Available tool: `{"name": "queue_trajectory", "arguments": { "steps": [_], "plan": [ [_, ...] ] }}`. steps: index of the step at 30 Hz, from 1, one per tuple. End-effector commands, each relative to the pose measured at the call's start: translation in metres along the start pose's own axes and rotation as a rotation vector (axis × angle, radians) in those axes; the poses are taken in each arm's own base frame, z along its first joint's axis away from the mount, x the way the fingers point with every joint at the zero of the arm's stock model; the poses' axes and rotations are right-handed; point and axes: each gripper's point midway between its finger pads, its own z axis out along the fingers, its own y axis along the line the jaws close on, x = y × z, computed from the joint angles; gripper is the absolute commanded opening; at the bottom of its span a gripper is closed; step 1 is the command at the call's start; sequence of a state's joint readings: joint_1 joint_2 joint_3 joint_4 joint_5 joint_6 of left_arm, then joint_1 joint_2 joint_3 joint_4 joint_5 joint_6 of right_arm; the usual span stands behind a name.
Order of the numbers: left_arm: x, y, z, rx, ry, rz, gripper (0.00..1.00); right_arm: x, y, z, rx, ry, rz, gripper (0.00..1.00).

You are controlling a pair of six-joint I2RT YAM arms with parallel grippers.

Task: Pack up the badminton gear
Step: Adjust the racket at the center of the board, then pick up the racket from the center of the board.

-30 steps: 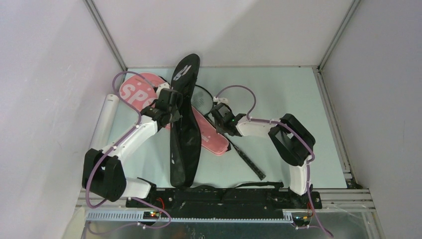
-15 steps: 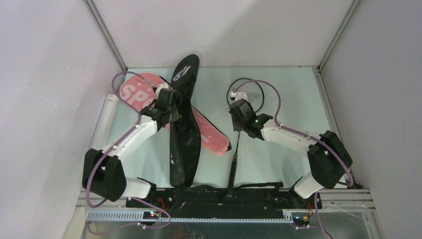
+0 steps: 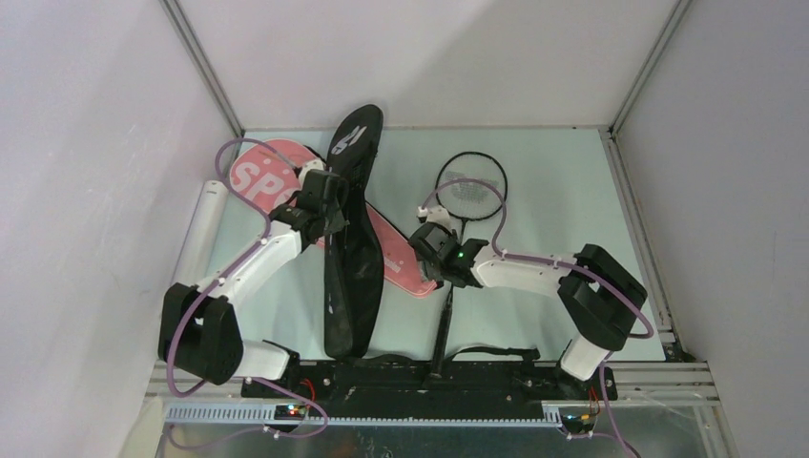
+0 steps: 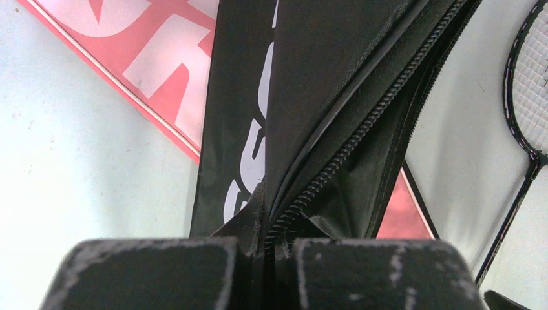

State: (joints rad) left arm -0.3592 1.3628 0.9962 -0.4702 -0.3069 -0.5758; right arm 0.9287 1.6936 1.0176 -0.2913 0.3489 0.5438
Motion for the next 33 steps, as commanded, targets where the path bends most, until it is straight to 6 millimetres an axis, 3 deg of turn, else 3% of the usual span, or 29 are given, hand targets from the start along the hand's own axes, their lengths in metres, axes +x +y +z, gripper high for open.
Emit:
{"name": "queue_trajectory", "arguments": {
  "steps": [1,5,7,9,14,16,24,27,29,30,33],
  "plan": [
    [-0.012,-0.007,-0.003,0.045,-0.044,-0.014,0.0,-0.017,-0.024,-0.025,0.164,-0.096,0.092,0.6],
    [-0.011,-0.006,-0.003,0.047,-0.046,-0.008,0.0,-0.003,-0.038,-0.035,0.228,-0.082,0.137,0.71],
    [-0.011,-0.007,-0.002,0.052,-0.047,-0.008,0.0,0.008,-0.043,-0.035,0.24,-0.058,0.179,0.89],
    [-0.01,-0.008,-0.001,0.058,-0.046,-0.007,0.0,0.017,-0.046,-0.033,0.24,-0.044,0.212,0.98],
    [-0.009,-0.01,0.001,0.067,-0.039,-0.003,0.0,0.03,-0.043,-0.016,0.199,0.012,0.228,0.99],
    [-0.009,-0.01,0.002,0.066,-0.038,0.001,0.0,0.036,-0.039,-0.009,0.187,0.037,0.235,0.94],
    [-0.01,-0.009,0.001,0.07,-0.041,-0.002,0.0,0.083,-0.03,0.008,0.219,0.181,0.285,0.48],
    [-0.011,-0.007,0.001,0.069,-0.046,-0.003,0.0,0.095,-0.038,0.011,0.258,0.189,0.309,0.34],
    [-0.012,-0.008,0.0,0.071,-0.048,-0.005,0.0,0.1,-0.044,0.014,0.261,0.182,0.338,0.14],
    [-0.011,-0.008,0.001,0.072,-0.044,-0.006,0.0,0.101,-0.05,0.013,0.266,0.172,0.352,0.02],
    [-0.012,-0.011,0.001,0.085,-0.042,-0.016,0.0,0.078,-0.067,0.005,0.308,0.049,0.33,0.0]
  ]
}}
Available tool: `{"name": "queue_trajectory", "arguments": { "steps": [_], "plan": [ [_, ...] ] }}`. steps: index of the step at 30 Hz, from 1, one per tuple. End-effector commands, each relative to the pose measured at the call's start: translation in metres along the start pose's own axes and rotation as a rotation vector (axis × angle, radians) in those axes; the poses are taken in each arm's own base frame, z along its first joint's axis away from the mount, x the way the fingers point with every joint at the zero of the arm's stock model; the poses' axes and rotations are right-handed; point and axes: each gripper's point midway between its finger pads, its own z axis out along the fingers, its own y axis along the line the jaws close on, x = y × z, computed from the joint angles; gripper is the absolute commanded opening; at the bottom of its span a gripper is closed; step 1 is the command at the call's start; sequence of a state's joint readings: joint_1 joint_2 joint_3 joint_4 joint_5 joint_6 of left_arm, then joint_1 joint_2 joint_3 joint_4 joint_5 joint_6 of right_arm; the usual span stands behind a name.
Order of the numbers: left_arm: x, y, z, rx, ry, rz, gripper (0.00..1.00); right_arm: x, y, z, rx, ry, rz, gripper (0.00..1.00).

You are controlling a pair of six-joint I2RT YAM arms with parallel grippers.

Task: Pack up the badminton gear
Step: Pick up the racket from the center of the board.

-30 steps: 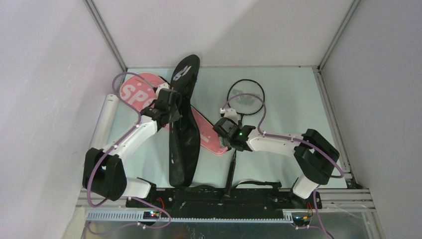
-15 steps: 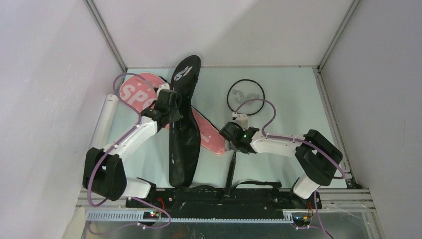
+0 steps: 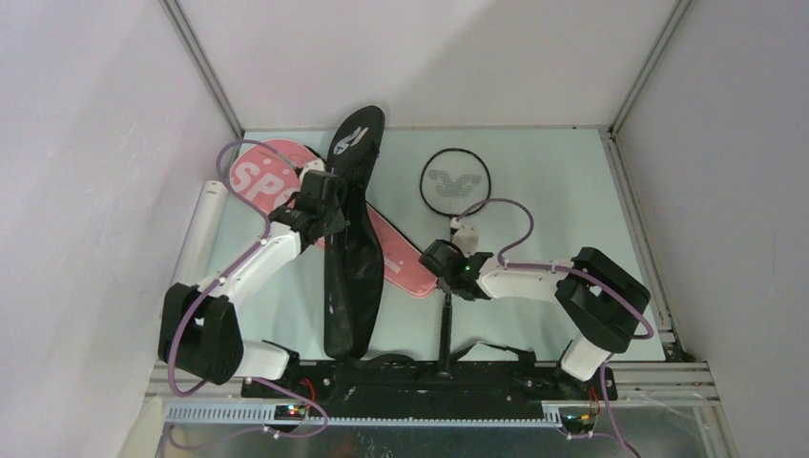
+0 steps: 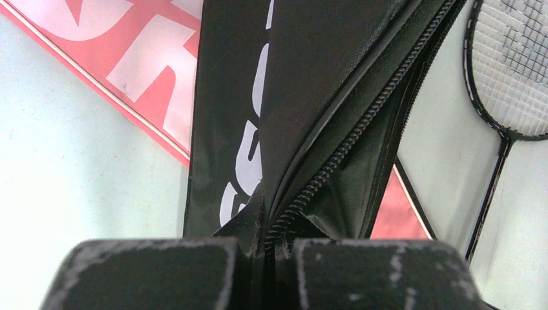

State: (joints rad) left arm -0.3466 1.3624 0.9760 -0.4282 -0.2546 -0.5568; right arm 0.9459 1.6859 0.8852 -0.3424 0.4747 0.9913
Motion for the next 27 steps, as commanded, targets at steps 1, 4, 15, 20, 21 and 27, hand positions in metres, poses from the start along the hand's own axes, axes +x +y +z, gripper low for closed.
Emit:
{"name": "queue_trajectory", "arguments": {
  "steps": [1,4,15,20,21,27],
  "plan": [
    [-0.015,-0.008,-0.001,0.046,-0.048,-0.022,0.0,0.002,-0.041,-0.002,0.101,-0.054,-0.033,0.0],
    [-0.024,-0.022,-0.002,0.089,-0.043,-0.04,0.0,-0.039,-0.044,-0.026,0.099,-0.238,-0.181,0.0],
    [-0.034,-0.056,0.032,0.138,0.017,-0.091,0.0,-0.059,-0.028,-0.112,-0.159,-0.51,-0.287,0.0],
    [-0.023,-0.067,0.042,0.186,0.062,-0.114,0.0,-0.044,-0.009,-0.145,-0.299,-0.571,-0.281,0.0],
    [-0.02,-0.068,0.042,0.196,0.072,-0.119,0.0,-0.046,-0.01,-0.15,-0.29,-0.601,-0.277,0.0],
    [-0.017,-0.066,0.047,0.179,0.076,-0.128,0.0,-0.015,0.015,-0.171,-0.418,-0.617,-0.261,0.0]
  ]
}}
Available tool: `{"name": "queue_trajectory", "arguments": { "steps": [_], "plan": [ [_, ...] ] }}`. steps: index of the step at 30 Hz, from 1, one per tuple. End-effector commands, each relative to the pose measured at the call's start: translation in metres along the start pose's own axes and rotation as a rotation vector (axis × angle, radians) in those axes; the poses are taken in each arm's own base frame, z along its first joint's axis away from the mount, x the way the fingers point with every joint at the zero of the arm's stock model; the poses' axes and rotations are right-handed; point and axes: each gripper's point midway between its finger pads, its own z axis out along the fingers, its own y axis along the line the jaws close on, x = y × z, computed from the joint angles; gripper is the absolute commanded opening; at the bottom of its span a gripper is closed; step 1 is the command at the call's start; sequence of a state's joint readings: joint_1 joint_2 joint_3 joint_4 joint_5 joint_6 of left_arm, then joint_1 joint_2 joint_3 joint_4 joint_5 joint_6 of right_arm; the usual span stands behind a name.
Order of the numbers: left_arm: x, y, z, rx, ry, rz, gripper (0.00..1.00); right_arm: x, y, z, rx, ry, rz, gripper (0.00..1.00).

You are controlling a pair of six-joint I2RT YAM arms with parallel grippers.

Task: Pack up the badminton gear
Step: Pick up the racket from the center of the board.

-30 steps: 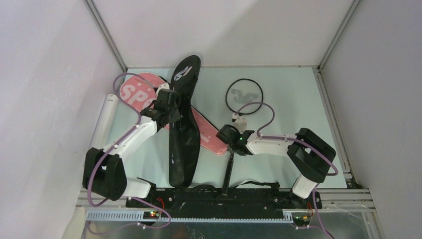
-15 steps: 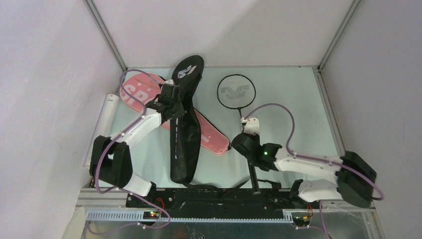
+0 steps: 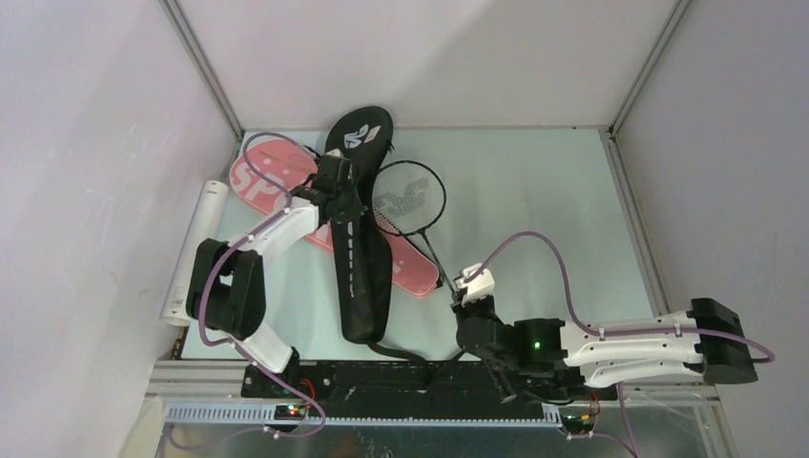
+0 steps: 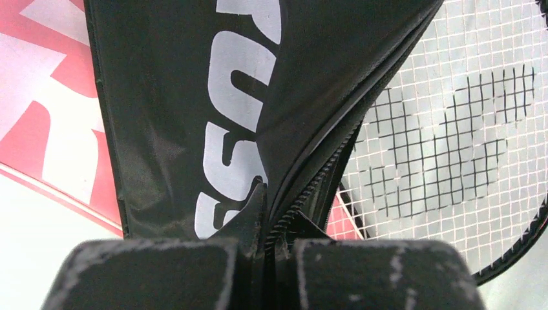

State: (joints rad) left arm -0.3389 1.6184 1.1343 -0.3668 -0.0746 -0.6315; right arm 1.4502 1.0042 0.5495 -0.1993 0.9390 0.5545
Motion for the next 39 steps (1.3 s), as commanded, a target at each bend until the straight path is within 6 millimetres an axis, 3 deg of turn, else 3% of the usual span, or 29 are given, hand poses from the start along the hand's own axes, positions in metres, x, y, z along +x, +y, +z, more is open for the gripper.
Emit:
{"name": "queue_trajectory", "arguments": {
  "steps": [1,3,7,11,13,15,18,20,23,25,26,27,29,34,36,39],
  "plan": [
    [-0.017,-0.016,0.0,0.058,-0.051,-0.048,0.0,-0.022,0.029,-0.002,-0.054,-0.122,0.198,0.0],
    [-0.014,-0.015,0.0,0.057,-0.044,-0.053,0.0,-0.011,0.043,0.009,-0.059,-0.105,0.269,0.0],
    [-0.009,-0.009,-0.007,0.058,-0.054,-0.067,0.0,0.018,0.049,0.044,0.072,-0.017,0.329,0.0],
    [-0.009,-0.008,-0.022,0.077,-0.085,-0.072,0.0,0.049,0.062,0.072,0.131,0.082,0.257,0.0],
    [-0.008,-0.006,-0.026,0.081,-0.09,-0.071,0.0,0.053,0.067,0.079,0.127,0.109,0.257,0.0],
    [-0.008,-0.004,-0.029,0.075,-0.092,-0.064,0.0,0.059,0.066,0.084,0.116,0.16,0.281,0.1],
    [-0.008,-0.003,-0.032,0.075,-0.099,-0.059,0.0,0.065,0.07,0.091,0.058,0.236,0.281,0.41],
    [-0.008,-0.003,-0.032,0.078,-0.102,-0.057,0.0,0.067,0.071,0.098,0.023,0.265,0.267,0.5],
    [-0.007,-0.005,-0.032,0.085,-0.089,-0.042,0.0,0.075,0.066,0.112,0.009,0.311,0.283,0.53],
    [-0.008,-0.006,-0.033,0.084,-0.089,-0.031,0.0,0.08,0.064,0.117,0.007,0.323,0.271,0.49],
    [-0.011,-0.006,-0.033,0.083,-0.095,-0.029,0.0,0.081,0.063,0.119,0.003,0.333,0.267,0.34],
    [-0.011,-0.006,-0.033,0.08,-0.095,-0.024,0.0,0.081,0.062,0.118,0.001,0.334,0.265,0.1],
    [-0.015,-0.006,-0.033,0.072,-0.099,-0.012,0.0,0.07,0.059,0.115,0.01,0.303,0.247,0.0],
    [-0.021,-0.006,-0.029,0.044,-0.087,0.016,0.0,0.012,0.018,0.083,0.144,0.134,0.147,0.0],
    [-0.022,-0.007,-0.028,0.039,-0.082,0.022,0.0,0.001,0.003,0.068,0.184,0.111,0.121,0.0],
    [-0.023,-0.007,-0.031,0.038,-0.084,0.029,0.0,-0.001,-0.024,0.047,0.274,0.104,0.058,0.0]
  ]
}}
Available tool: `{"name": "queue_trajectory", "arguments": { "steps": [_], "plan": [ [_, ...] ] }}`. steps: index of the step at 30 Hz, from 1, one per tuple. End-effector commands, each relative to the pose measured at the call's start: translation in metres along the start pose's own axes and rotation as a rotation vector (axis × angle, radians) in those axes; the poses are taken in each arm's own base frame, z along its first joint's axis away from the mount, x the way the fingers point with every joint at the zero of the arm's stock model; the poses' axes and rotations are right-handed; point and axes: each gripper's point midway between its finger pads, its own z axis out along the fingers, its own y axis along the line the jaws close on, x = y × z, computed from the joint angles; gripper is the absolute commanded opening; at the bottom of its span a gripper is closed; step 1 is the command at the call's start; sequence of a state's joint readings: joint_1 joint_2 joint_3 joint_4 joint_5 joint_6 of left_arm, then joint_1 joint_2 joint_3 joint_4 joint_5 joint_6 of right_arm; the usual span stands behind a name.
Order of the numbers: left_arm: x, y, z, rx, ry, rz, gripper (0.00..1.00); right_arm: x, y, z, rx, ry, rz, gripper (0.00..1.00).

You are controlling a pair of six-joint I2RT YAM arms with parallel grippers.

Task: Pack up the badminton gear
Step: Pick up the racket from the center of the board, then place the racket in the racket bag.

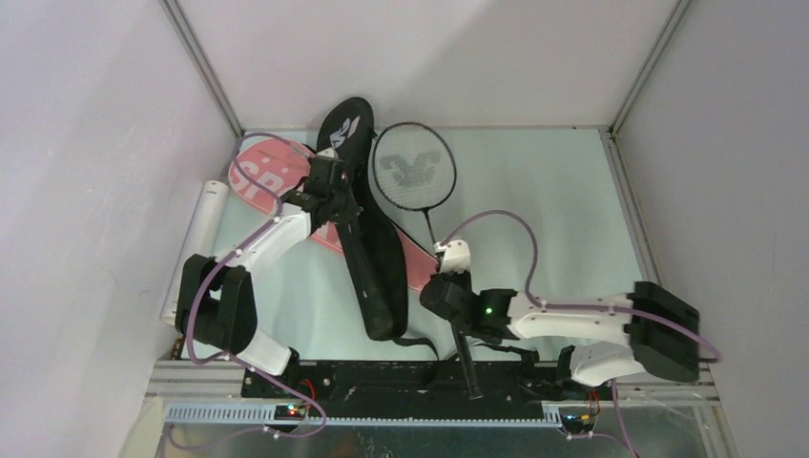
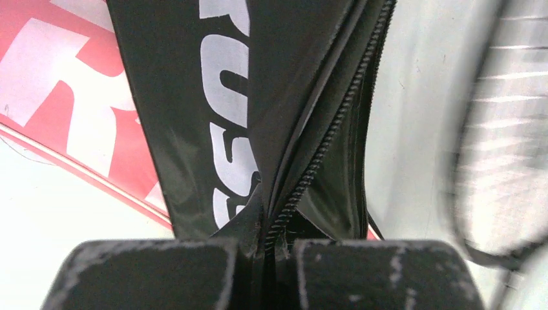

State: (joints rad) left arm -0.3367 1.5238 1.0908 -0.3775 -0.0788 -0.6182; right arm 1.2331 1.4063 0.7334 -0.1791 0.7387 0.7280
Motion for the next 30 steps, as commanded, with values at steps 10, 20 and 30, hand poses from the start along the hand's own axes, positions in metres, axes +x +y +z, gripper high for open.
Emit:
{"name": "queue_trajectory", "arguments": {
  "steps": [10,20,30],
  "plan": [
    [-0.019,-0.015,-0.014,0.064,-0.028,0.068,0.0,-0.006,-0.041,-0.055,0.122,-0.078,-0.223,0.0],
    [-0.017,-0.017,-0.017,0.077,-0.022,0.062,0.0,0.026,-0.01,-0.028,0.059,0.026,-0.357,0.0],
    [0.004,-0.035,-0.021,0.17,0.027,0.087,0.0,0.013,0.028,-0.011,-0.004,-0.004,-0.484,0.0]
  ]
}}
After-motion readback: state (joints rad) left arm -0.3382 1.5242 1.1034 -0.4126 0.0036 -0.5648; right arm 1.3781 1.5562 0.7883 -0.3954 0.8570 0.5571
